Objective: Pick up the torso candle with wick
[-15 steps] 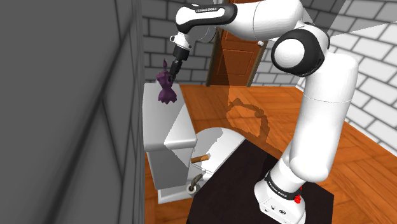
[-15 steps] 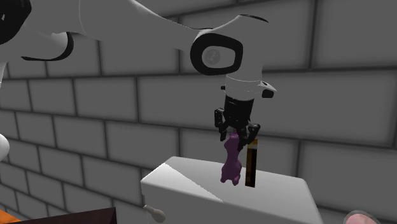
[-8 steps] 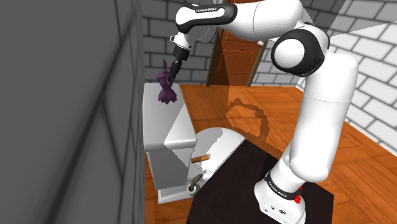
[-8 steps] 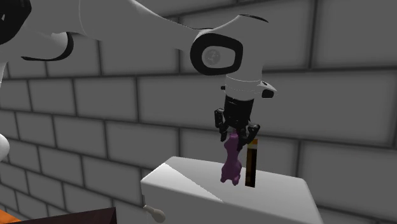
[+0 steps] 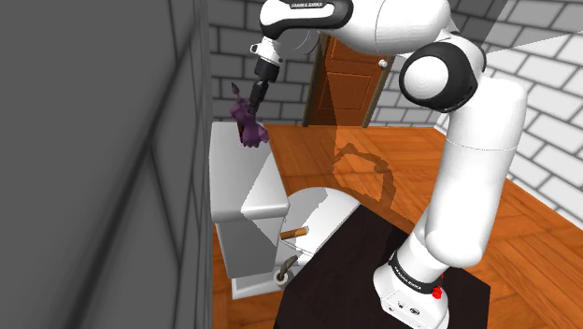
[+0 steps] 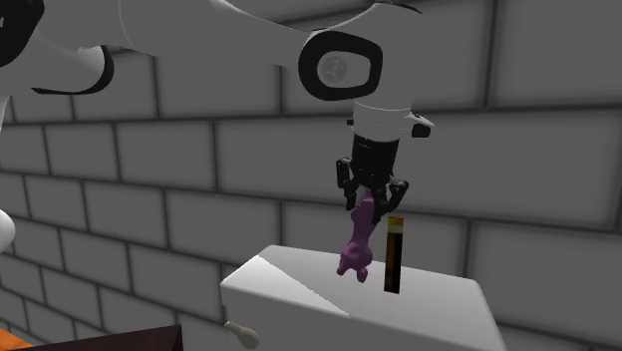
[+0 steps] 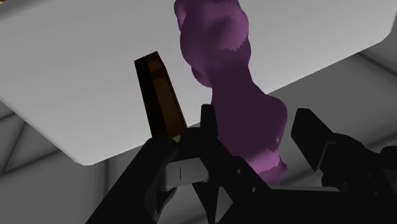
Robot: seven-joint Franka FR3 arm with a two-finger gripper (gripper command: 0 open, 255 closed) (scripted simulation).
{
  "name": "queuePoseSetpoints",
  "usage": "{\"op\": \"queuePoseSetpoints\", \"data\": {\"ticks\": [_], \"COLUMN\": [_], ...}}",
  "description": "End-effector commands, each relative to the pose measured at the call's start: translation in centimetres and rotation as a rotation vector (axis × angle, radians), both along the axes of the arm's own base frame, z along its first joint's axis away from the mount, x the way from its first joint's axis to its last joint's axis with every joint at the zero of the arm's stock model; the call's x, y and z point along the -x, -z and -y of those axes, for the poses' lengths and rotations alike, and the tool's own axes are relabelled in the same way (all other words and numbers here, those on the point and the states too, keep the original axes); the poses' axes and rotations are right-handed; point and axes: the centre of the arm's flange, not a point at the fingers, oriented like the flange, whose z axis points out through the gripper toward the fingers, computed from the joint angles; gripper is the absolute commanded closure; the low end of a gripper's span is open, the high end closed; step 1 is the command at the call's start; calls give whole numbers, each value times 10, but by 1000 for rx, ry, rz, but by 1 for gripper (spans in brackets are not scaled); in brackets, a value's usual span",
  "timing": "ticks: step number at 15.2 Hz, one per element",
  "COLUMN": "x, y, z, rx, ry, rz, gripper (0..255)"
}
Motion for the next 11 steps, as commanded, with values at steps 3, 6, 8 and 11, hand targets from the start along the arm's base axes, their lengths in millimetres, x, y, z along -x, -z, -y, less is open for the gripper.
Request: {"op": "queuePoseSetpoints", "data": {"ticks": [3, 6, 8, 11], "x": [0, 0, 0, 0], "y": [-21, -37, -48, -54], "z": [-1, -1, -1, -1], "rx": [0, 0, 0, 0], "ry": [0, 0, 0, 0], "rz": [1, 1, 1, 1], "gripper": [255, 255, 255, 255]}}
